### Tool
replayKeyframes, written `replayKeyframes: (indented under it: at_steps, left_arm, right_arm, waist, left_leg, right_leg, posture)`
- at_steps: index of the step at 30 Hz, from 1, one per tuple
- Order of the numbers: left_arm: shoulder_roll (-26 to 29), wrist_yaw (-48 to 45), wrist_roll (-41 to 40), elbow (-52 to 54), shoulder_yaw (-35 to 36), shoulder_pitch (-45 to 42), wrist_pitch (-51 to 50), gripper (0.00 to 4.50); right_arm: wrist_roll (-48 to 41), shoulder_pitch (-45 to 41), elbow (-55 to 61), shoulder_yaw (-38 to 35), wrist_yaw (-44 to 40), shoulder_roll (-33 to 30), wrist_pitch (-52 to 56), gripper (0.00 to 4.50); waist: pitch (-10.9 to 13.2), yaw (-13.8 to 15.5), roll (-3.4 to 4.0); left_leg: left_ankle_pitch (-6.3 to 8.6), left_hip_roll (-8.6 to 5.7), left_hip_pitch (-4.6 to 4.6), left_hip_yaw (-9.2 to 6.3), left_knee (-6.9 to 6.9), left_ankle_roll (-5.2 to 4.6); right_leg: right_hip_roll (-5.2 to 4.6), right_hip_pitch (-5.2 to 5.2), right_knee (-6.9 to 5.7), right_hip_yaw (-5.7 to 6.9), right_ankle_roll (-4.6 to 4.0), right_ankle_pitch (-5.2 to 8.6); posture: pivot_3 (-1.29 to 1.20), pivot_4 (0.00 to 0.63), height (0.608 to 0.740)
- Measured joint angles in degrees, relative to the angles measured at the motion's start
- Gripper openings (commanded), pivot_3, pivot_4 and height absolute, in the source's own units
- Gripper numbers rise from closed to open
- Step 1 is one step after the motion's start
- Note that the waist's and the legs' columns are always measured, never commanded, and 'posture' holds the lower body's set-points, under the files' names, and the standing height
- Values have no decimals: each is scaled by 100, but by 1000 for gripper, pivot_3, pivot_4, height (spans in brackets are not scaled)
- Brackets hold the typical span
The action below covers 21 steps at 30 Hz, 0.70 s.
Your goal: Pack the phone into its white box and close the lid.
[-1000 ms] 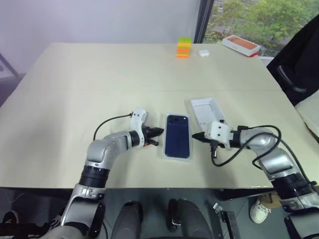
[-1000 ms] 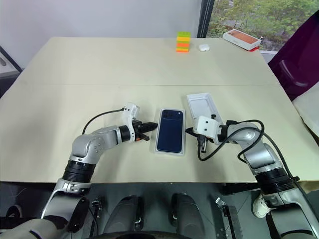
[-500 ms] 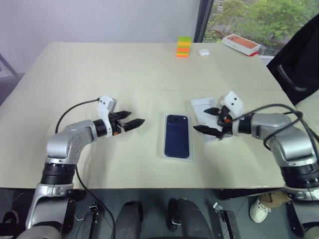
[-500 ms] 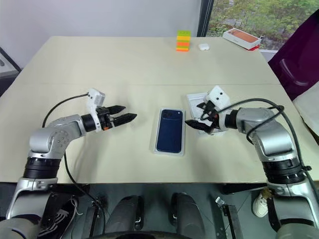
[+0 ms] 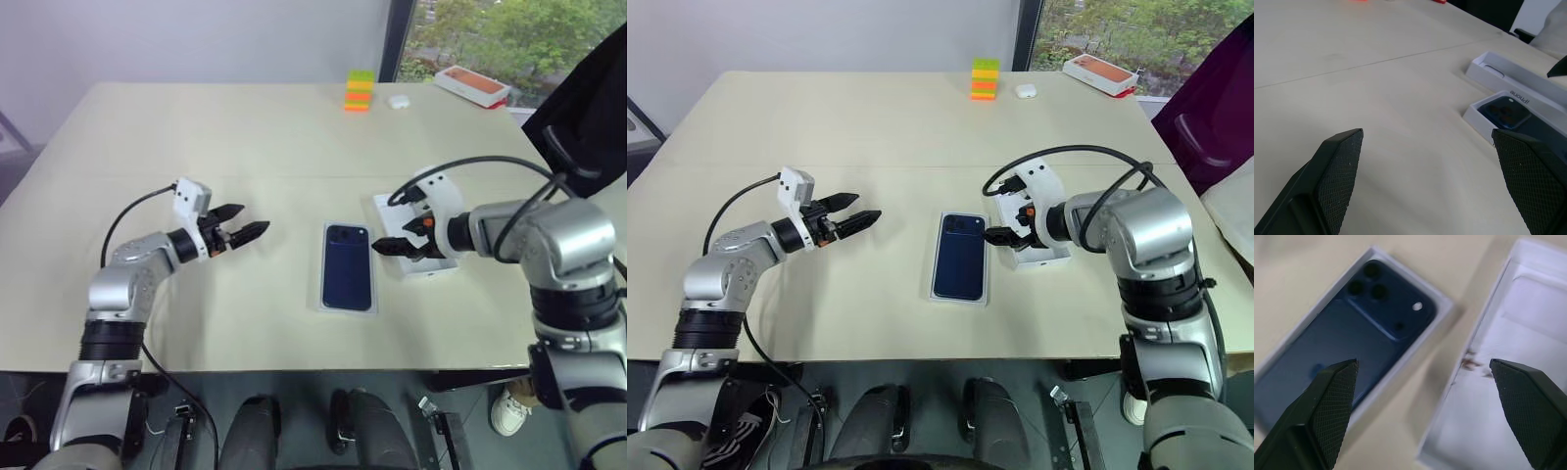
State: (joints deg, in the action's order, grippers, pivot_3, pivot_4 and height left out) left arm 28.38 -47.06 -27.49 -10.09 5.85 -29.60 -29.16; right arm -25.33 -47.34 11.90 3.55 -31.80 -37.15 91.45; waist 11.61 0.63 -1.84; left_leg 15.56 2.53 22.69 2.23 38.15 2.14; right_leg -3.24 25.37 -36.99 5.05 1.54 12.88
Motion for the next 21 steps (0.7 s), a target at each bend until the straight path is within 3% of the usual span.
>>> replayKeyframes:
  at_steps: [10,21]
  left_arm:
    - [-164,278,-19,362,24,260,-45,4414]
    - [165,-945,-598,1507,204,1153,428,4414]
  right_arm:
    - [-189,-255,-405,900,869,50,67,4500]
    - [-142,-353,-1156,451,2217,873,68,4500]
  waist:
    - [0,-37,0]
    - [0,-60,1]
  left_leg:
    - [1,5,3,1,-1,-1]
    - [1,12,7,3,-2,-2]
  right_leg:
    - [5,4,-2,-4,0,0]
    - [11,11,-2,-4,-1,0]
  posture:
    - [0,150,740]
    - [0,150,740]
